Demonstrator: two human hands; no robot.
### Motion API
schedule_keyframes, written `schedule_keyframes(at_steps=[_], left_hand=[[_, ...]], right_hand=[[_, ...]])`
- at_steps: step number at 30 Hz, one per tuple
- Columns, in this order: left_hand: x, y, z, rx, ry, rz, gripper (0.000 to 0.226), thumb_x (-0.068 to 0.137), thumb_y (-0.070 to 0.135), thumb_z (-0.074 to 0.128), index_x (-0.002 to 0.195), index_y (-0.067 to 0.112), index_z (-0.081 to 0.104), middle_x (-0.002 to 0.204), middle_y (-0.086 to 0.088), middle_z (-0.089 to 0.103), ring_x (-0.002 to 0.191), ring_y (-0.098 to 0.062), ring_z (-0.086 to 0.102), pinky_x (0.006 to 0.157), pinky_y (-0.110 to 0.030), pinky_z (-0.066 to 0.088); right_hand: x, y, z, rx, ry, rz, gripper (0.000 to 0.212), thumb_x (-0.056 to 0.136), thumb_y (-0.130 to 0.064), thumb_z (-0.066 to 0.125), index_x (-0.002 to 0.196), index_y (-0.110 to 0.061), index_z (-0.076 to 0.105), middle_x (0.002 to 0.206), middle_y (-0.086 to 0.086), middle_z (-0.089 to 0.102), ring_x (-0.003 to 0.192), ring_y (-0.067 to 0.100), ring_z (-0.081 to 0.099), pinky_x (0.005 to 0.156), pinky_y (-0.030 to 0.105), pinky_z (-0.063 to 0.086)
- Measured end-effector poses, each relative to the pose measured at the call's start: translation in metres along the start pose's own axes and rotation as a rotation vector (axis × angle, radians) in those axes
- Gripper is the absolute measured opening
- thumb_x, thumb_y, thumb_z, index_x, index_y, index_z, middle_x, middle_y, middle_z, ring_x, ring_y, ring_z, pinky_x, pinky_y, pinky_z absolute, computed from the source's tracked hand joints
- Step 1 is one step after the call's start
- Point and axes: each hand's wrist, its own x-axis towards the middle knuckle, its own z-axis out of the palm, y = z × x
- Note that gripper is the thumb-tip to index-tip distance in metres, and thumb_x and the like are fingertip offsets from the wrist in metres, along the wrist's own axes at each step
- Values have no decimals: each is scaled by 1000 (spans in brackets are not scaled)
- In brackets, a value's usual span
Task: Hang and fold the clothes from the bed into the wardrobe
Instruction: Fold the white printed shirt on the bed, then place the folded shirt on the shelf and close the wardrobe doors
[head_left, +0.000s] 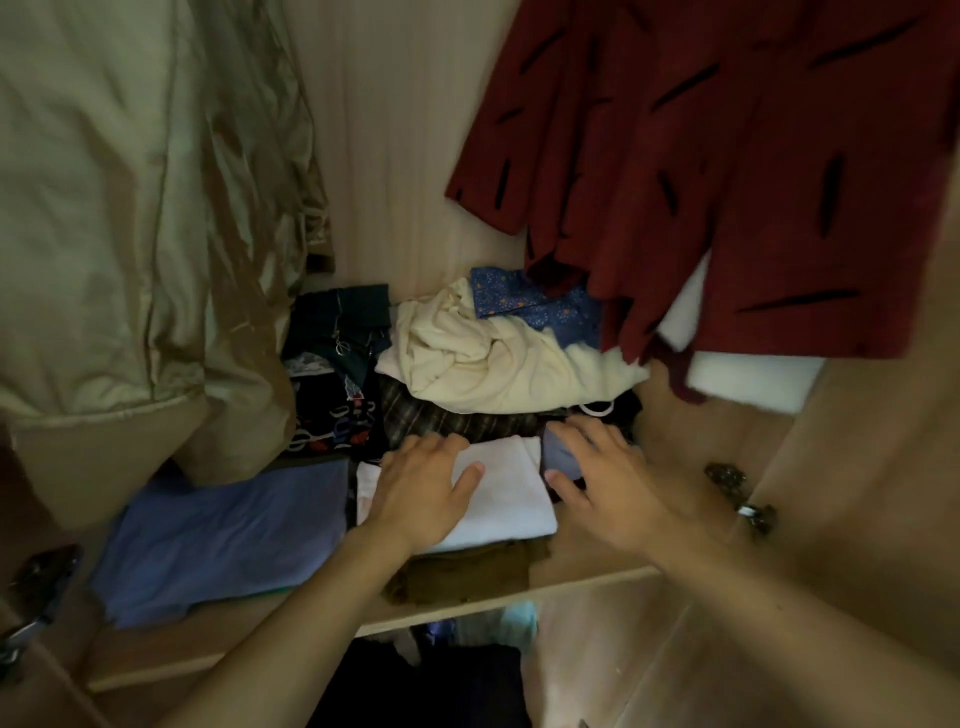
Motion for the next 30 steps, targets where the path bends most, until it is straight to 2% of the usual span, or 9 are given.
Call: schedule_keyframes(at_steps=[4, 10, 13, 15, 19, 22, 26, 30], left_hand=[[-22, 37, -23, 19, 68, 5, 43, 98, 52, 41, 129, 25, 53, 126, -3, 56, 117, -26, 47, 93, -39, 38], [-78, 116, -44, 42, 76, -7, 42, 99, 51, 40, 132, 27, 51, 130, -2, 54, 120, -27, 46, 94, -39, 39], [-126, 152, -45, 17, 64, -51, 44, 99, 50, 42, 134, 26, 51, 136, -2, 53, 125, -26, 45, 101, -43, 38], [-158, 173, -49, 62, 59, -66, 44, 98, 51, 42, 133, 26, 51, 135, -1, 52, 124, -27, 44, 100, -44, 38], [-208, 206, -70, 125, 18, -72, 42, 97, 52, 43, 131, 27, 51, 133, 0, 52, 121, -26, 45, 97, -46, 40], [-230, 222, -86, 126, 31, -67, 41, 97, 52, 44, 129, 27, 53, 130, 1, 54, 120, -26, 47, 96, -46, 40], [-256, 239, -98, 104, 26, 12, 34, 97, 51, 46, 114, 26, 61, 114, 2, 57, 109, -25, 52, 90, -43, 43], [-278, 244, -103, 77, 15, 75, 36, 97, 51, 44, 119, 25, 58, 117, 3, 56, 109, -23, 50, 90, -40, 42]], right_hand=[[-34, 4, -31, 28, 54, -28, 60, 96, -51, 41, 148, -21, 37, 146, 2, 40, 131, 25, 40, 103, 45, 42], [-121, 17, -76, 141, 159, -26, 57, 96, -48, 46, 146, -22, 38, 141, 0, 45, 125, 22, 48, 101, 37, 43], [-169, 24, -83, 179, 169, -26, 56, 97, -48, 47, 147, -24, 37, 141, -1, 46, 128, 20, 45, 104, 35, 40], [-195, 22, -89, 242, 152, -33, 57, 97, -47, 48, 147, -22, 37, 143, 0, 44, 129, 19, 44, 104, 36, 40], [-241, 11, -114, 299, 134, -31, 57, 98, -45, 49, 148, -21, 36, 144, 0, 44, 131, 16, 42, 102, 28, 36], [-271, 3, -134, 210, 128, -50, 59, 98, -49, 46, 150, -23, 33, 143, -1, 45, 131, 17, 43, 103, 34, 39], [-300, -6, -161, 108, 158, -35, 59, 97, -52, 43, 149, -26, 33, 142, -3, 47, 130, 19, 42, 100, 39, 40], [-326, -19, -180, 61, 173, 23, 58, 97, -52, 42, 149, -27, 33, 145, -4, 44, 132, 17, 39, 104, 41, 39]])
